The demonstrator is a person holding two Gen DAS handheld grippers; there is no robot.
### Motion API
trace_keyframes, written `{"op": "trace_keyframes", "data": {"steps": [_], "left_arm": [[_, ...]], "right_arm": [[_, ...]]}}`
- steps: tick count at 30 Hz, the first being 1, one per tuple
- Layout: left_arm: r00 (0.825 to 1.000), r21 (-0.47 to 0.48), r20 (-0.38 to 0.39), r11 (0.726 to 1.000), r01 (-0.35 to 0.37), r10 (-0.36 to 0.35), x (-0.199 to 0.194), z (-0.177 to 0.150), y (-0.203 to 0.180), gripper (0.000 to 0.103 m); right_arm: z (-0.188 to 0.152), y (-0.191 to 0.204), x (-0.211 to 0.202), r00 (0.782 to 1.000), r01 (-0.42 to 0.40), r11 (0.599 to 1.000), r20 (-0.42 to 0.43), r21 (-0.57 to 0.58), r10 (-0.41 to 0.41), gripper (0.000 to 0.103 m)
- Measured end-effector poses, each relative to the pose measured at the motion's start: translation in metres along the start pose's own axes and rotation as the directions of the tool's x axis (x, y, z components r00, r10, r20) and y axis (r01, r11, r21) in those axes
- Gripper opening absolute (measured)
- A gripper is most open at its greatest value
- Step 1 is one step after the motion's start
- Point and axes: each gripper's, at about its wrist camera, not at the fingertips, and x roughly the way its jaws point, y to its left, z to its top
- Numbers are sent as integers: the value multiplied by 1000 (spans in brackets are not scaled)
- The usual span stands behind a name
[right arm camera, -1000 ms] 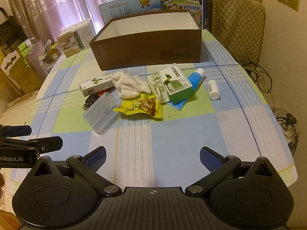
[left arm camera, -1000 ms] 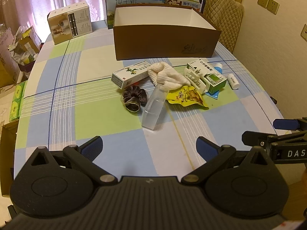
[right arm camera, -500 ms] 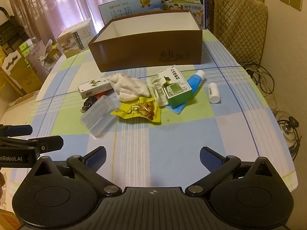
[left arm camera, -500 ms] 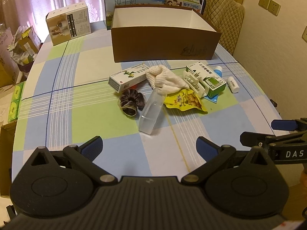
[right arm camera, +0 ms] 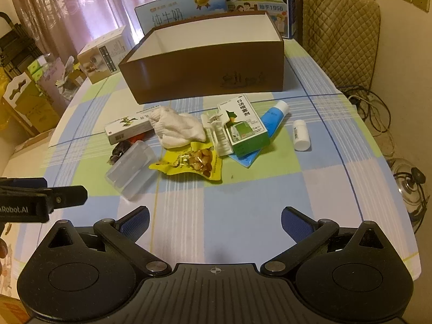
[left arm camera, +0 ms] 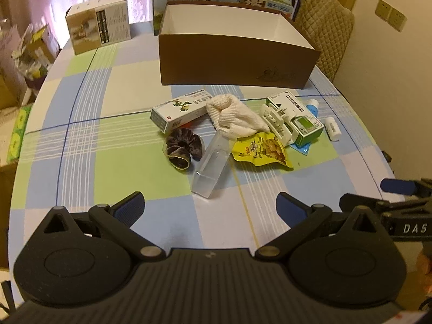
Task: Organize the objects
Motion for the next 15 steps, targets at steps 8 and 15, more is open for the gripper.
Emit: {"op": "trace_keyframes", "data": {"steps": [8, 15], "left_arm": [[999, 15, 16, 999, -32, 32, 8, 13, 1, 102], [999, 14, 13, 999, -42, 42, 18, 22, 2, 102]], "right_arm": [[11, -13, 12, 1000, 5, 1000, -14, 15, -4, 101], [21, -29, 23, 1000, 5, 1000, -11, 27, -5, 101]]}}
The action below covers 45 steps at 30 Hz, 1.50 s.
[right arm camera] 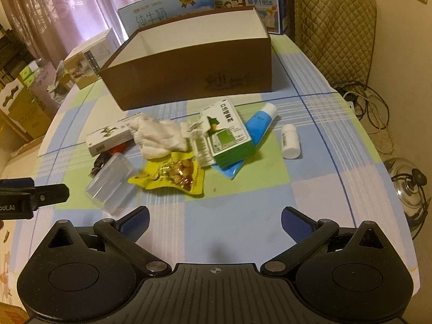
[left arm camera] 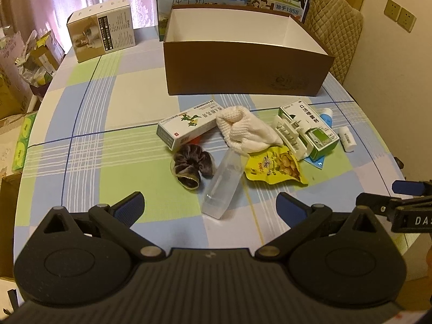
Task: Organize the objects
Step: 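Grasp the white pill bottle with the right tool while the left tool grasps the clear plastic case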
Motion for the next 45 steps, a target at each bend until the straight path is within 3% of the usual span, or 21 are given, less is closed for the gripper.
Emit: {"op": "trace_keyframes", "data": {"steps": [12, 16, 27, 36, 40, 45], "left_arm": [[999, -16, 29, 1000, -24, 24, 15, 16, 8, 102], [999, -2, 47, 1000, -25, 25, 18, 19, 5, 102], [999, -12, 27, 999, -45, 45, 38, 26, 3, 102], [998, -8, 0, 998, -68, 68, 54, 27, 2, 102], [999, 29, -4, 999, -45, 45, 57, 24, -2, 102], [1000, 105, -11, 994, 9, -8, 62, 18, -15, 92]], "right_arm": [[23, -49, 24, 997, 66, 996, 25, 54, -68, 99], [31, -67, 35, 996, 71, 996, 42, 56, -73, 81], [55, -98, 72, 997, 57, 996, 49, 73, -61, 50], [67, -105, 98, 998, 52, 998, 17, 41, -53, 37], [69, -106, 106, 999, 40, 999, 1, 30, -40, 25], [66, -106, 106, 999, 40, 999, -1, 17, -40, 23]]}}
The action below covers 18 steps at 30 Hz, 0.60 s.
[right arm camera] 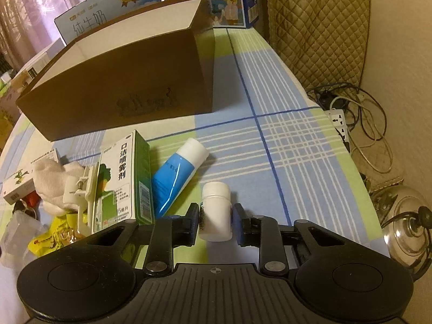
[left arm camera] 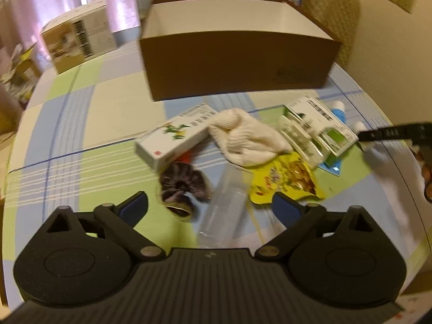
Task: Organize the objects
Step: 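Grasp the white pill bottle with the right tool while the left tool grasps the clear plastic case, then carry the bottle and case into the brown box and open both tools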
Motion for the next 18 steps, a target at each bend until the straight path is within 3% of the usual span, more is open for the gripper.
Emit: {"op": "trace_keyframes", "data": {"steps": [7, 10, 12, 18], "left_arm": [[999, 81, -25, 996, 44, -42, 13, -5, -15, 79], [998, 107, -48, 993, 49, -44, 21, -5, -18, 62], [997, 127, -70, 991, 43, -34, 27, -5, -19, 43], [995, 163, -96, 986, 33, -17, 38, -4, -22, 27]], "right_arm": [[-15, -5, -15, 1000, -5, 1000, -17, 17, 5, 23], [-25, -9, -23, 1000, -8, 999, -25, 35, 9, 23], [-30, -10, -28, 1000, -9, 999, -29, 42, 10, 23], [-39, -11, -37, 999, -24, 998, -42, 50, 26, 23]]}}
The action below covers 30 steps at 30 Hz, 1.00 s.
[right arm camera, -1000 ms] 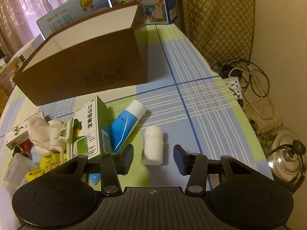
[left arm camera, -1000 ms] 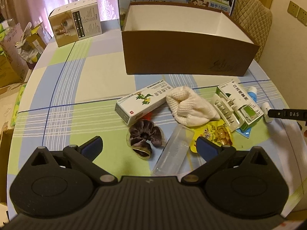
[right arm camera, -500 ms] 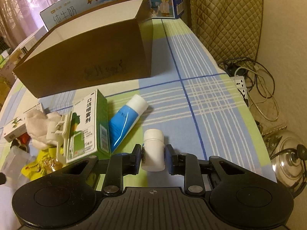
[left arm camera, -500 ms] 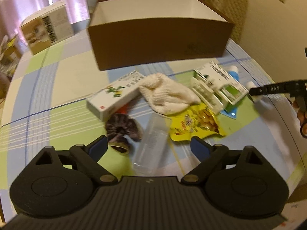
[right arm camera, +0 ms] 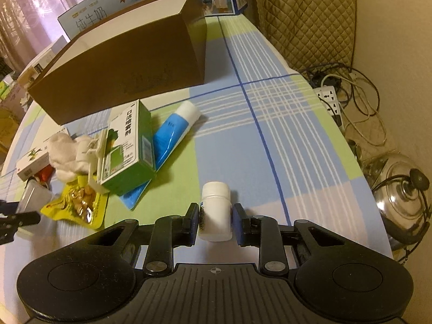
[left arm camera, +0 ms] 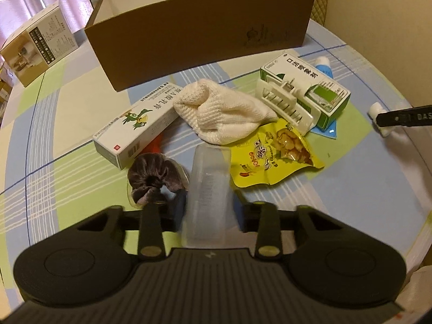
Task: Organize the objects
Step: 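Carry the bottle and case into the brown box and open both tools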
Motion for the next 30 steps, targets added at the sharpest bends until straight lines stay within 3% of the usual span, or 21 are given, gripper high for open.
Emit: {"op": "trace_keyframes", "data": {"steps": [7, 15, 22, 30], "left_arm": [[1000, -51, 16, 999, 6, -5, -11, -1, 3, 27], [996, -121, 88, 993, -2, 13, -42, 13, 14, 27], [985, -171, 167, 985, -18, 47, -57, 51, 28, 27], [968, -180, 239, 983, -31, 74, -54, 118, 48, 27]], "right_arm": [[6, 5, -15, 998, -57, 998, 21, -15, 57, 23], [39, 25, -28, 986, -146, 987, 73, -74, 151, 23], [80, 49, -25, 966, -220, 964, 106, -149, 237, 23], [137, 85, -15, 937, -274, 943, 167, -190, 306, 23]]}}
